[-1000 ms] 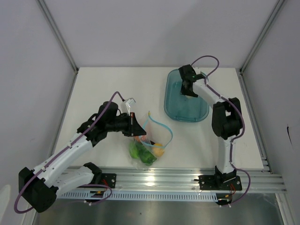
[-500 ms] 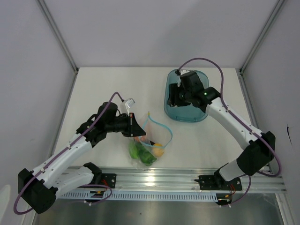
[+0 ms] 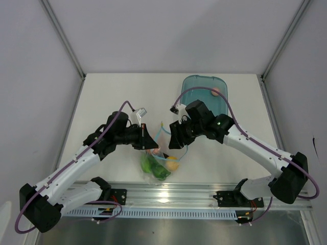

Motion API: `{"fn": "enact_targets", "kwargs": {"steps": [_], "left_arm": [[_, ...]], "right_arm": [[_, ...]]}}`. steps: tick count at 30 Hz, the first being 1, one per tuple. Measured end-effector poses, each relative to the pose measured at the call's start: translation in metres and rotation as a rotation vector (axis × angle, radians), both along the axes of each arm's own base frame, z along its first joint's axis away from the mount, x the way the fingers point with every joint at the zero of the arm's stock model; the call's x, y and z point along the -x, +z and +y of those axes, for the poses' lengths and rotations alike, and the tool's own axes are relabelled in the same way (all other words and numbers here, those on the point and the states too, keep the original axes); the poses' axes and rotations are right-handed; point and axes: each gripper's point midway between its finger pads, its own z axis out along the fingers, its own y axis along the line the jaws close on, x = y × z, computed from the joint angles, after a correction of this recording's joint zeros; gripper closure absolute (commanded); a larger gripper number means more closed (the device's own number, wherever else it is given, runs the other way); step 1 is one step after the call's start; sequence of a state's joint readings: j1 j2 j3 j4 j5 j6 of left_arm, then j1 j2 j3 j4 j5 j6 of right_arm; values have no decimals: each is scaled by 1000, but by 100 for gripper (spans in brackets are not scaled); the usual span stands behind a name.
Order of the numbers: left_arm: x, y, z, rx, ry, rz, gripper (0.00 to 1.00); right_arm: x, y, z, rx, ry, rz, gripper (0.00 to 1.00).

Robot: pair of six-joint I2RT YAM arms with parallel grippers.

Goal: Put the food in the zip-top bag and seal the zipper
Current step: Place the fake vegetable in the zipper food storage bag, then pick up the fake food from the bin.

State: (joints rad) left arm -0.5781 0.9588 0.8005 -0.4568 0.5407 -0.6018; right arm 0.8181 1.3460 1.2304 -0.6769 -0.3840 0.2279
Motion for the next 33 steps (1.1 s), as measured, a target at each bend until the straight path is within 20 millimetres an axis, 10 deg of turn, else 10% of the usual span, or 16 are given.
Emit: {"fn": "enact_targets", "kwargs": {"steps": [5,9,19,25,33], "left_arm": [[0,-1,2,-9,9,2,100],[2,1,4,-7,12,-6,99],[3,3,5,-3,12,-11,99],[3,4,5,-3,13,-12,100],[3,5,5,0,13,-15,99]], "right_arm": [[8,-9,1,11,19,22,52],[13,-8,7,0,37,19,1],[-12,-6,1,36,-53,-69,1],[-84,35,-29,22,-303,-213,1],[-229,79,-138,34,-874,-380,1]]}}
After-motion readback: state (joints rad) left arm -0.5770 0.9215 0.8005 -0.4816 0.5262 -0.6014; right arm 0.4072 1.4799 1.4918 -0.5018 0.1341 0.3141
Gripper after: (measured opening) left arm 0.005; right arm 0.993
